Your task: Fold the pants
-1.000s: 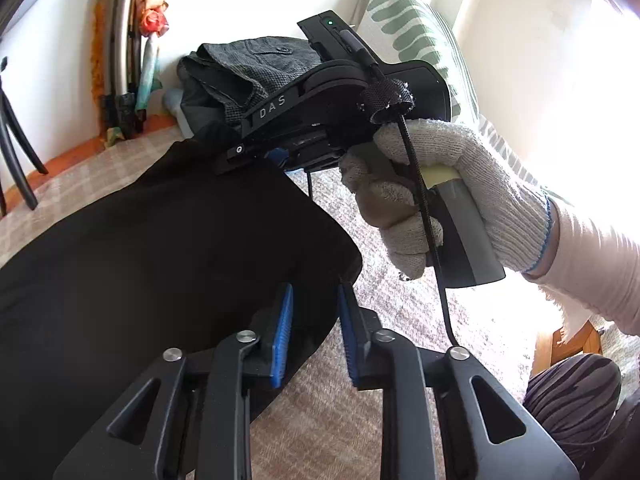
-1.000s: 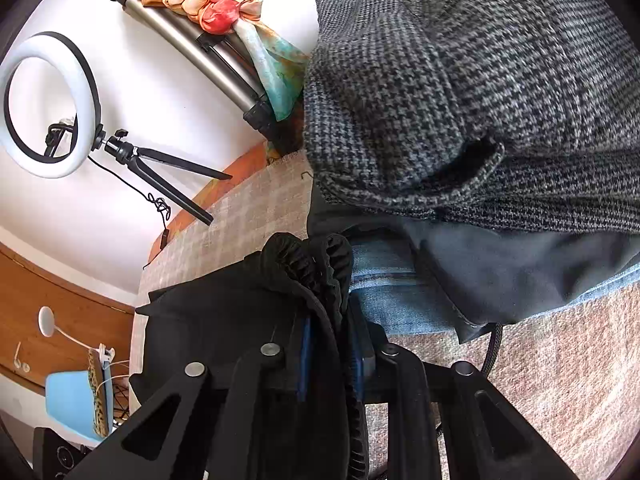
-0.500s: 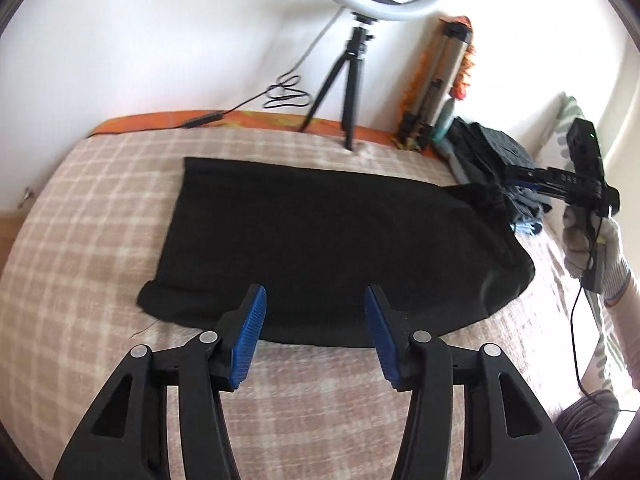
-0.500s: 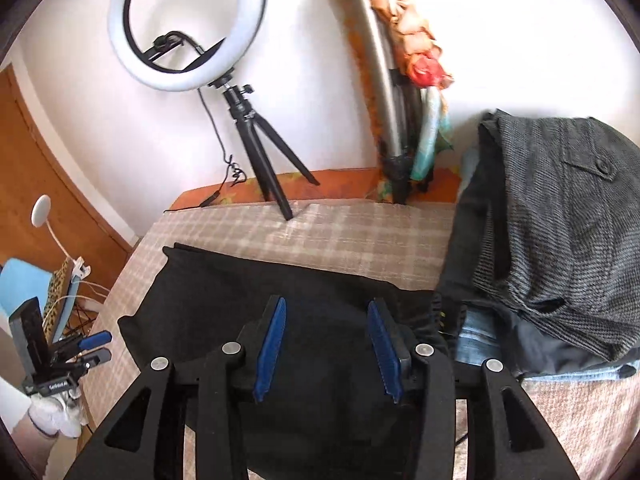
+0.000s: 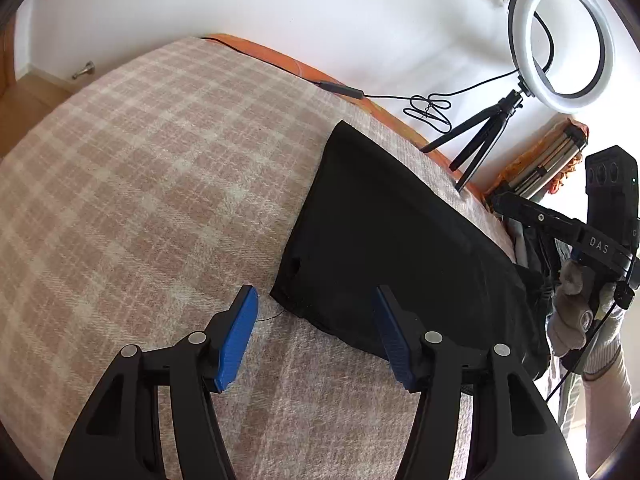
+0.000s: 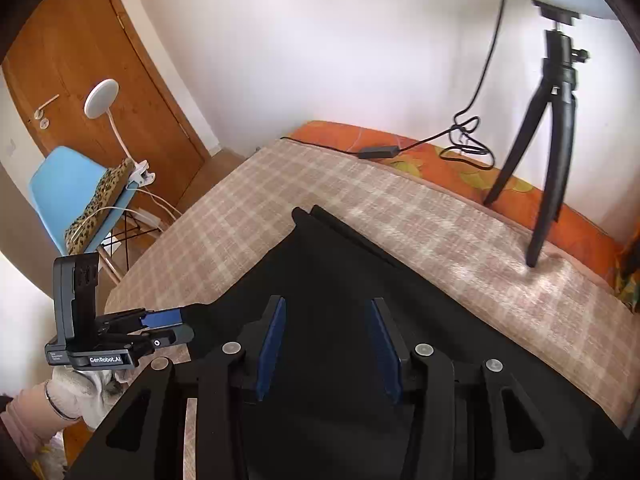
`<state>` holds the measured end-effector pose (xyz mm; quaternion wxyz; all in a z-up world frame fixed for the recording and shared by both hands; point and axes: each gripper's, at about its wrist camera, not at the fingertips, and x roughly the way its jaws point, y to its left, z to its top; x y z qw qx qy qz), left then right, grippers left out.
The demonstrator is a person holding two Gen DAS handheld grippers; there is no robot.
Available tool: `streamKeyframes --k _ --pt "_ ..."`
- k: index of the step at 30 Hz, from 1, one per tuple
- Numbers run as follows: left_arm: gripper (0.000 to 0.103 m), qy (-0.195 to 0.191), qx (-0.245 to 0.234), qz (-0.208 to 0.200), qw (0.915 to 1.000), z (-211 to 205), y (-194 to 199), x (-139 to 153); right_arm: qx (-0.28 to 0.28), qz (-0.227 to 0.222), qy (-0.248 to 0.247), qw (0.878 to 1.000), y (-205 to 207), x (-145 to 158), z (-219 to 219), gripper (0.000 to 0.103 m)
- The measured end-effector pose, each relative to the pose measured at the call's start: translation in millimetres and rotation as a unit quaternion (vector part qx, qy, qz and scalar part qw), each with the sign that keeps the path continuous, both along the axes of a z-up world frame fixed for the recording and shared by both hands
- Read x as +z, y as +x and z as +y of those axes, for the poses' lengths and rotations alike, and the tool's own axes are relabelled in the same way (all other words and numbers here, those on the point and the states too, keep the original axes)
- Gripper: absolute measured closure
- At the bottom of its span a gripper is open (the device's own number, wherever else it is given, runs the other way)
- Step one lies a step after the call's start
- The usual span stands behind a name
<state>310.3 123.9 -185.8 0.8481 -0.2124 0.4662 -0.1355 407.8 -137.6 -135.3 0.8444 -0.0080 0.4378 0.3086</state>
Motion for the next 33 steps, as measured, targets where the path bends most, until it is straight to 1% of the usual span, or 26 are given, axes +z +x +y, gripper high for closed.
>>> streamKeyframes --k 4,5,7,10,12,14,16,17,18,19,20,23,24,26,28,30,33 --pt "0.044 -0.019 -0.002 0.001 0.9998 -1.3 1.8 -3.6 0.017 0.029 -0.007 0.999 29.6 -29.1 51.0 0.058" --pt "0.044 -0.020 -0.006 0.002 0.9998 -3.3 3.1 -4.9 0.018 0.032 -0.013 0.999 36.3 -36.2 61.0 0.058" --pt "0.044 -0.005 -0.014 0.003 0.9999 -7.7 4.7 -7.4 0.010 0.035 -0.024 0.999 50.5 -48.1 74.5 0.058" --pt "0.044 -0.006 -0.013 -0.003 0.9999 -8.3 5.6 -7.7 -0.025 0.049 -0.035 0.998 75.5 -63.3 77.0 0.058" --pt "0.044 -0.015 -0.009 -0.009 0.9998 -6.7 6.2 -9.1 -0.049 0.052 -0.050 0.996 88.2 -70.0 75.9 0.065" --pt "0.045 -0.025 -0.007 -0.016 0.9995 -4.8 6.5 -10.4 -0.058 0.050 -0.051 0.996 93.6 -70.4 75.3 0.066" --pt "0.049 -0.033 -0.004 -0.023 0.9992 -3.7 7.5 -11.8 -0.064 0.056 -0.056 0.995 98.1 -70.3 76.8 0.066" --pt "0.065 -0.034 -0.001 -0.028 0.9990 -3.6 7.9 -12.5 -0.065 0.058 -0.063 0.994 99.5 -69.2 78.5 0.066" --pt "0.077 -0.036 -0.002 -0.026 0.9990 -4.0 8.9 -14.4 -0.068 0.060 -0.074 0.993 101.2 -68.7 82.3 0.065" --pt "0.095 -0.039 -0.003 -0.026 0.9989 -4.3 9.5 -15.9 -0.071 0.063 -0.082 0.992 101.9 -67.4 85.3 0.064" --pt "0.096 -0.042 -0.004 -0.033 0.9986 -5.1 10.0 -15.8 -0.075 0.070 -0.085 0.991 102.4 -65.1 88.1 0.061" --pt "0.096 -0.035 -0.016 -0.059 0.9975 -9.4 5.3 -8.6 -0.072 0.099 -0.064 0.990 99.6 -53.5 95.3 0.048" --pt "0.097 -0.032 -0.021 -0.068 0.9969 -11.5 3.5 -5.8 -0.071 0.102 -0.066 0.990 98.4 -49.5 100.3 0.047" --pt "0.097 -0.023 -0.033 -0.083 0.9957 -17.0 0.4 -1.2 -0.069 0.112 -0.079 0.988 97.4 -44.4 111.8 0.046" --pt "0.097 -0.020 -0.042 -0.092 0.9946 -21.1 -1.8 1.4 -0.063 0.131 -0.093 0.985 97.5 -45.2 124.0 0.046" --pt "0.097 -0.016 -0.050 -0.099 0.9936 -25.8 -0.8 3.2 -0.060 0.144 -0.119 0.981 97.1 -50.0 136.7 0.046" --pt "0.097 -0.004 -0.058 -0.107 0.9925 -31.7 0.7 5.1 -0.051 0.147 -0.159 0.975 94.1 -56.5 152.4 0.046"
